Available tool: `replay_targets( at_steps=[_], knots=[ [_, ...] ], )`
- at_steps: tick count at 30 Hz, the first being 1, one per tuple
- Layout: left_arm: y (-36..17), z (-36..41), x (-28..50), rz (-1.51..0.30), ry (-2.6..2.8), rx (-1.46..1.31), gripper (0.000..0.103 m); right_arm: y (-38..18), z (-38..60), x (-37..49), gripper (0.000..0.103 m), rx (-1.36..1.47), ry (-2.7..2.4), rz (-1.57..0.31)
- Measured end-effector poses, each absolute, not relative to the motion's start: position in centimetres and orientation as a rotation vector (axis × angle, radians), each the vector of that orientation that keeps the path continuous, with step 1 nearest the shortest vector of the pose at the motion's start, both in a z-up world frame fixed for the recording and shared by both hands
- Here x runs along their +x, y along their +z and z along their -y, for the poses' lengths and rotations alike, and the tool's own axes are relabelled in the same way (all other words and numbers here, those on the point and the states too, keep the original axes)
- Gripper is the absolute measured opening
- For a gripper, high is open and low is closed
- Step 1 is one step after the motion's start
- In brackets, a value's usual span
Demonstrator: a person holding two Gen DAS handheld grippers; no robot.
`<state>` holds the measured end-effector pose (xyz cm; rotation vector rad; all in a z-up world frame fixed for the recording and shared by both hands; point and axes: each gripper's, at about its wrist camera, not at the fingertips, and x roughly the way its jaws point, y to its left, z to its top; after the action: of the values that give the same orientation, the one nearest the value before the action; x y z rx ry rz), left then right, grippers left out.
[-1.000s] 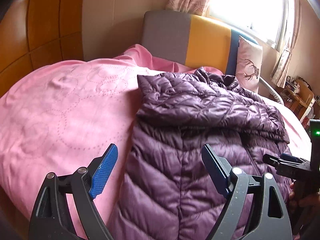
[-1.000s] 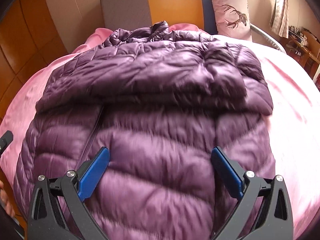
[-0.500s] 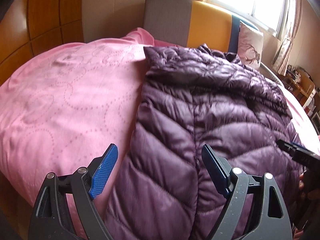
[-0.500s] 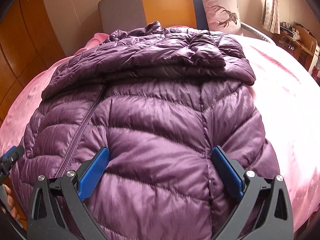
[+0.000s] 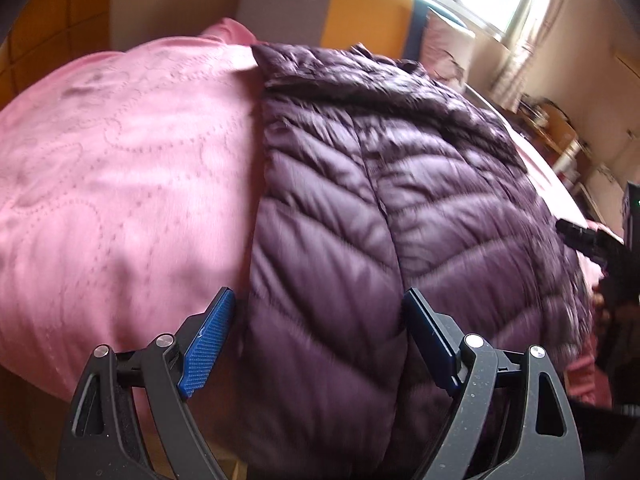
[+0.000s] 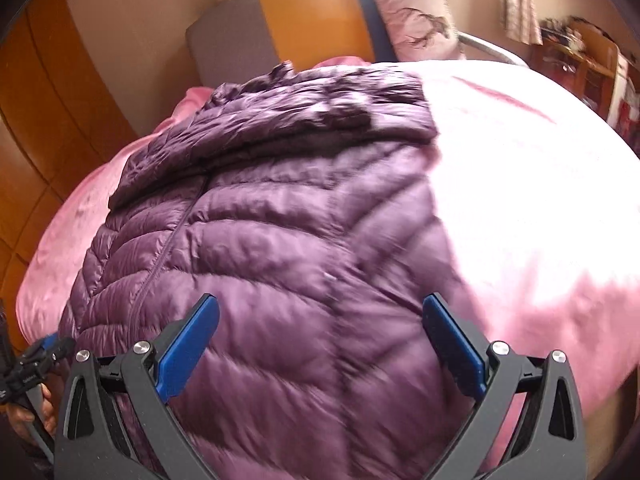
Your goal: Fold large clothes
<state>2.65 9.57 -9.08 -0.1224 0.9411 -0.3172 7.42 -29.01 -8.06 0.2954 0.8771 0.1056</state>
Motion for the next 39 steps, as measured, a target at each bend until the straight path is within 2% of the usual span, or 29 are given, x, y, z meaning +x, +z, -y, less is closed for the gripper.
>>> replay_targets(
  at_steps=[5,8,10,11,13,15,17,18,21,27,32,39],
  knots=[
    [-10.3,-10.8,0.7,-1.008,-0.367,-0.16,0.084,-8.7,32.2,4.3,0.101,0.326,0.068,-0.924],
    [-11.1,-11.5,-0.2,-1.048,-0.398,-0.218,0.079,-9.8,33.5,2.5,0.101,0.351,0.078,-0.971],
    [-11.8,-11.8,-0.6,-1.083,-0.416,-0.252,0.073,-10.7,33.9,1.5,0.093,0.378,0.106,-1.008],
    [-12.0,-11.8,-0.7,-1.096,-0.427,-0.268,0.068,-11.3,33.9,1.0,0.087,0.388,0.126,-1.034],
    [-12.4,-11.7,-1.0,-1.124,-0.454,-0.288,0.056,-11.7,33.6,0.3,0.081,0.39,0.15,-1.043],
    [-12.4,-11.4,-1.0,-1.136,-0.475,-0.295,0.036,-11.8,33.2,0.0,0.062,0.404,0.186,-1.06],
    [-12.0,-10.9,-1.2,-1.134,-0.508,-0.29,0.02,-11.6,32.6,-0.1,0.045,0.414,0.243,-1.086],
    [-11.7,-10.7,-1.2,-1.127,-0.517,-0.278,0.014,-11.3,32.1,-0.1,0.032,0.391,0.263,-1.091],
    [-10.2,-10.7,-1.1,-1.092,-0.547,-0.293,0.009,-9.9,30.9,-0.3,0.018,0.355,0.343,-1.085],
    [-5.5,-13.2,-0.3,-0.95,-0.636,-0.471,0.007,-5.3,30.3,0.1,0.013,0.416,0.477,-0.964],
    [-1.6,-14.0,2.1,-0.826,-0.7,-0.558,0.006,-2.3,32.0,2.2,0.012,0.57,0.53,-0.833],
    [-0.5,-13.4,9.3,-0.8,-0.686,-0.624,0.006,-1.0,34.6,9.1,0.012,0.679,0.426,-0.766]
  ],
)
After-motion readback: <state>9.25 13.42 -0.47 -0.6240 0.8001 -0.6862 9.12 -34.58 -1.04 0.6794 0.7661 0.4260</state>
